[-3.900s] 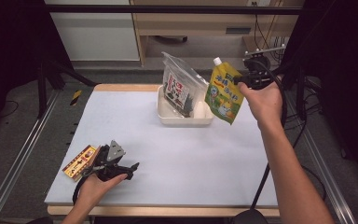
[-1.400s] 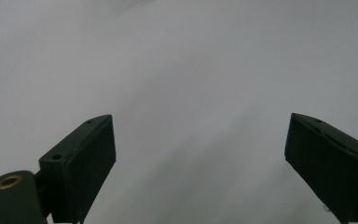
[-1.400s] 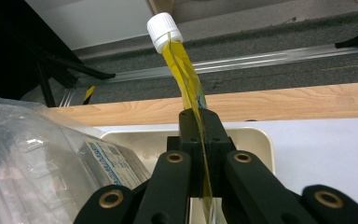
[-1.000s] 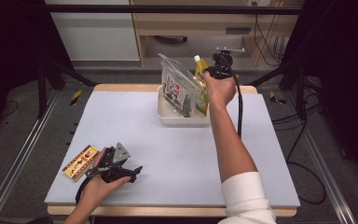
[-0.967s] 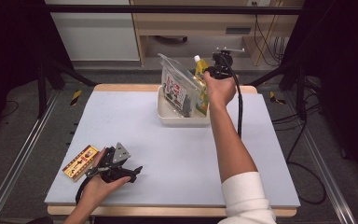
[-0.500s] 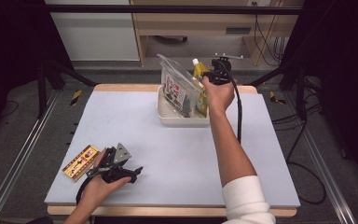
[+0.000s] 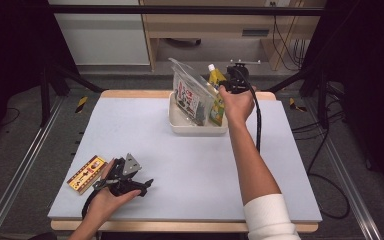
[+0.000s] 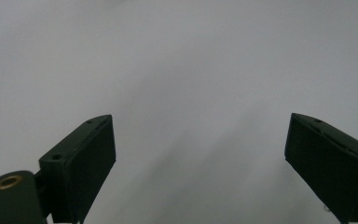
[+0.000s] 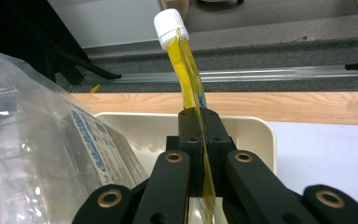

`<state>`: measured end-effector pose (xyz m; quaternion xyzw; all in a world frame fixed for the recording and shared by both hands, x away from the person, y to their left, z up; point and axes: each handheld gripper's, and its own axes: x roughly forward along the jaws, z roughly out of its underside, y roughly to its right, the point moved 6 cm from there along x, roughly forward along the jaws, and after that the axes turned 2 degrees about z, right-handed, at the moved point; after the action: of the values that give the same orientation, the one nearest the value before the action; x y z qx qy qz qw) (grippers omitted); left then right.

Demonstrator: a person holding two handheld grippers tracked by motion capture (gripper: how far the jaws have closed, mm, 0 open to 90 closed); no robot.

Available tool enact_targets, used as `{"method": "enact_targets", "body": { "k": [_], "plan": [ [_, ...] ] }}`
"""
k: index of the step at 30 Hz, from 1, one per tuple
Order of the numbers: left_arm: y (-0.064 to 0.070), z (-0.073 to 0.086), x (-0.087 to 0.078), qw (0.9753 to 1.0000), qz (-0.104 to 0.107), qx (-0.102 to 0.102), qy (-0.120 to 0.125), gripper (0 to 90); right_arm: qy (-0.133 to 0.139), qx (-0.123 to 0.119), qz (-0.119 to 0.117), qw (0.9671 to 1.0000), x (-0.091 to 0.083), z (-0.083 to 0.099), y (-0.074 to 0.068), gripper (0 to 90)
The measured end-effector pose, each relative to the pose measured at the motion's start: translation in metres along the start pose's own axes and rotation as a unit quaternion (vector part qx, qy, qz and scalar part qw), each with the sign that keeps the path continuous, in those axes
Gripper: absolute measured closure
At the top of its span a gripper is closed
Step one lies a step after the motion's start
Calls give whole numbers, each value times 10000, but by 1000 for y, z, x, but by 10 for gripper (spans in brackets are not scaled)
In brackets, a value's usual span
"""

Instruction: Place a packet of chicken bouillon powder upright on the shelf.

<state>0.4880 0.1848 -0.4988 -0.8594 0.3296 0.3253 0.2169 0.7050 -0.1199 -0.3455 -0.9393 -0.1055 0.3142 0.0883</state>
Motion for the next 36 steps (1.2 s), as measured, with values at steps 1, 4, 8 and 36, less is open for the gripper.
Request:
{"method": "enact_targets", "body": {
  "k": [1, 4, 8, 36],
  "plan": [
    [0, 0, 0, 10000, -2, 0, 0, 83, -19, 5, -3, 10000, -1, 1, 0, 893],
    [0, 0, 0, 10000, -15, 23, -9, 83, -63, -24, -24, 10000, -2, 2, 2, 871],
    [0, 0, 0, 10000, -19, 18, -8, 82, -51, -64, -30, 10000, -4, 3, 3, 766],
    [-13, 2, -9, 9999, -72, -43, 77, 51, 826, -1039, -634, 9891, -100, 54, 17, 419]
  ]
}}
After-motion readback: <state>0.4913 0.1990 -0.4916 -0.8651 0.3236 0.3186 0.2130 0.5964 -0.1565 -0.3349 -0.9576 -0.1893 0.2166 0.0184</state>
